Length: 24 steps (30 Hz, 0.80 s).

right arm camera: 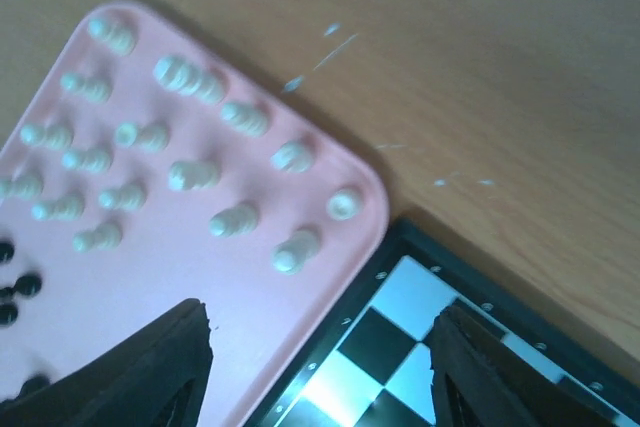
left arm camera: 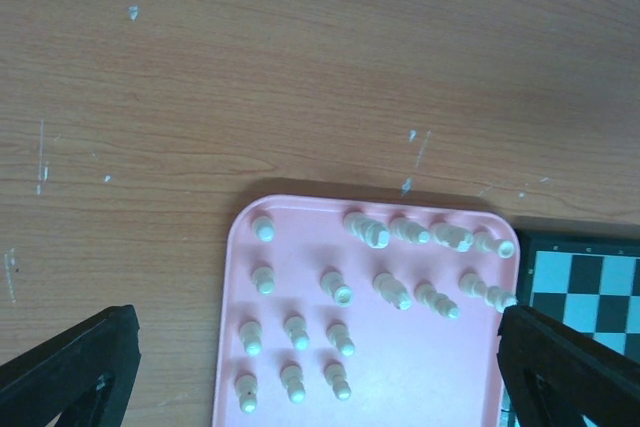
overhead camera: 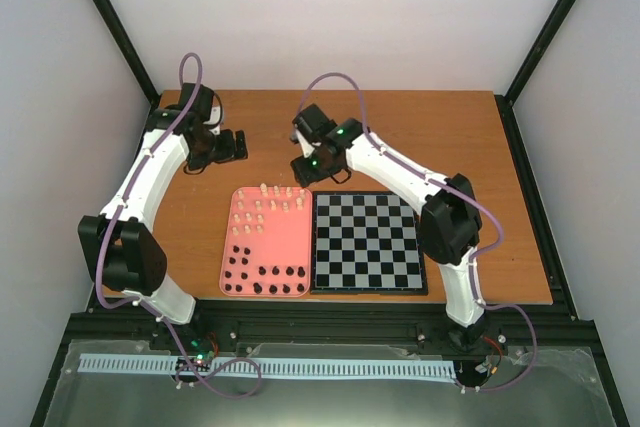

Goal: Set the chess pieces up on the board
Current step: Pick up the chess piece from the storage box.

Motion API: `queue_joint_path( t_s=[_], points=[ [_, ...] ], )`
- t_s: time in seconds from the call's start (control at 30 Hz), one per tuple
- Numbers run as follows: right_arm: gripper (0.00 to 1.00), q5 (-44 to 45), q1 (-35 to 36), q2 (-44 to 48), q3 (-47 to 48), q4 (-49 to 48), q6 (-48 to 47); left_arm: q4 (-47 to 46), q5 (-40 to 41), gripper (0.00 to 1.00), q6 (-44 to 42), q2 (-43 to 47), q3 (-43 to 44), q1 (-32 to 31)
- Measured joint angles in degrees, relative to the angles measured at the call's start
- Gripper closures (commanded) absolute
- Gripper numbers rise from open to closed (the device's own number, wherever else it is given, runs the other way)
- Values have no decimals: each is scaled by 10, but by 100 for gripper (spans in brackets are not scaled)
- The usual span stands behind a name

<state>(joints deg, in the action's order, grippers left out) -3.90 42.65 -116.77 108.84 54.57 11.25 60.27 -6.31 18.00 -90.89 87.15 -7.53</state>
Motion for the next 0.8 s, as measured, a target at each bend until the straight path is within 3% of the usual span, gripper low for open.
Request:
queue_joint_path(
  t_s=[0.1,0.2,0.27,0.37,0.4,0.53,0.67,0.8],
  points=[
    [51,-14,17,-8,-10,-4,7,2,17,0,2,1,-9,0],
    [82,-20,20,-8,-13,-5,11,3,36,0,3,5,-22,0],
    [96,-20,19,-8,-13,-9,18,4,44,0,5,7,-26,0],
    [97,-19,16,-10,-13,-15,24,4,45,0,7,8,-26,0],
    [95,-19,16,-12,-13,-16,26,4,45,0,8,8,-26,0],
    [55,-19,16,-17,-16,-20,33,4,46,0,9,9,-30,0],
    [44,-21,16,-22,-17,-25,34,5,46,0,10,9,-40,0],
    [40,-26,17,-46,-10,-25,36,5,46,0,11,10,-47,0]
  ],
)
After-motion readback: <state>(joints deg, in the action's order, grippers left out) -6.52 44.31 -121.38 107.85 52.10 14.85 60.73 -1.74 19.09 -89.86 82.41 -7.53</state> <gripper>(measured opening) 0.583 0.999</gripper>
